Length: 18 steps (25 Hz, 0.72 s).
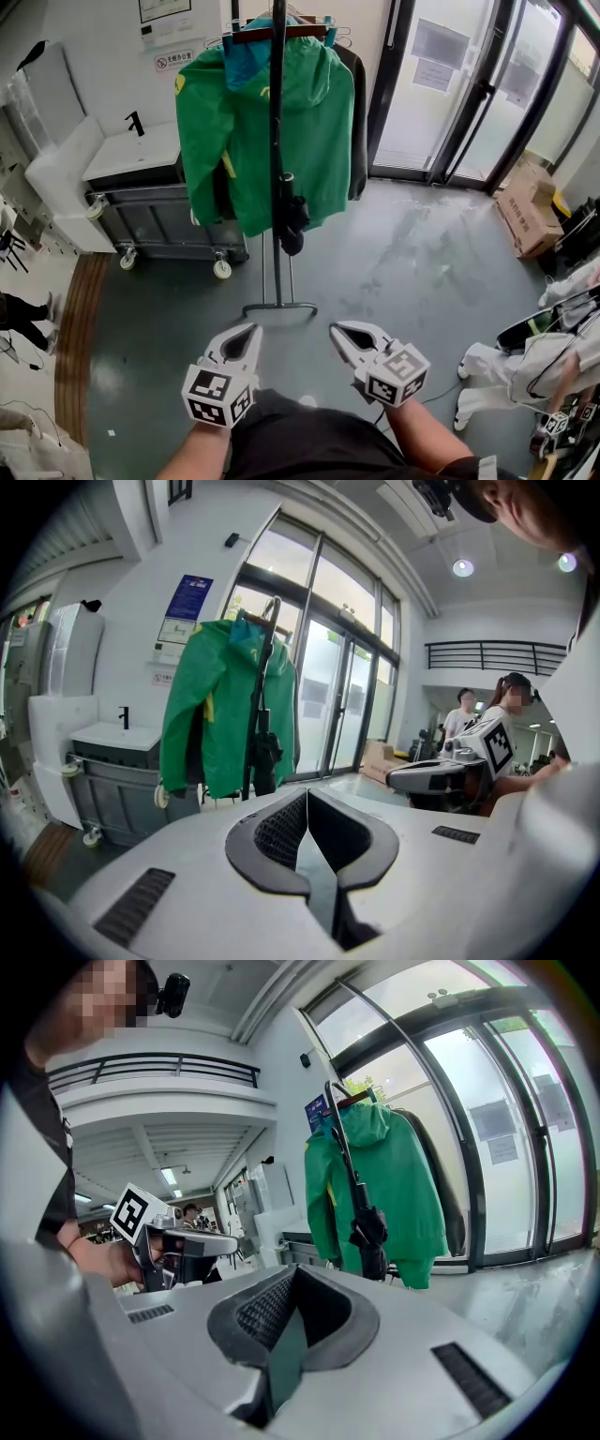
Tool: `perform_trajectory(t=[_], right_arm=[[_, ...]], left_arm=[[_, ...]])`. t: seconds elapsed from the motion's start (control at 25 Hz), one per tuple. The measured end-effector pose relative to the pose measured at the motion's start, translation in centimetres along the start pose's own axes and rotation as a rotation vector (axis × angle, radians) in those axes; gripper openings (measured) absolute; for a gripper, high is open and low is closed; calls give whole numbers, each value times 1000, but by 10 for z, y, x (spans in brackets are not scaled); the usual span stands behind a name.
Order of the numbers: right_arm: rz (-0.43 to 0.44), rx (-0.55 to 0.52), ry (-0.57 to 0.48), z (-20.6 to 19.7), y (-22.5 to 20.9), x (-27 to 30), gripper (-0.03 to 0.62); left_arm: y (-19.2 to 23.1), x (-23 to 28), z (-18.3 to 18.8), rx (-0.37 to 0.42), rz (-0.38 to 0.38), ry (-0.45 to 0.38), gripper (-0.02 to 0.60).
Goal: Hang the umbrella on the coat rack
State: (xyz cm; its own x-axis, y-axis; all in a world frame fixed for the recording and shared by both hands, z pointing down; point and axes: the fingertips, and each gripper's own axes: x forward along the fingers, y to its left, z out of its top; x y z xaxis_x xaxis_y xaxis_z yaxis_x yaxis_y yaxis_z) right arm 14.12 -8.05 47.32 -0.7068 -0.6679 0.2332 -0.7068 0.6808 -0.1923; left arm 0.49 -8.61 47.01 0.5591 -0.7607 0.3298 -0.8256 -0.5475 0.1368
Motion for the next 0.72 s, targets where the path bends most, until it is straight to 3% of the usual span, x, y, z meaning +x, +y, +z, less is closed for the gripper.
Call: perform_trajectory(t=[0.72], right_arm=[[4, -9, 8, -1, -4, 0, 11]], left_arm=[[-1, 4, 0, 0, 3, 0, 15]])
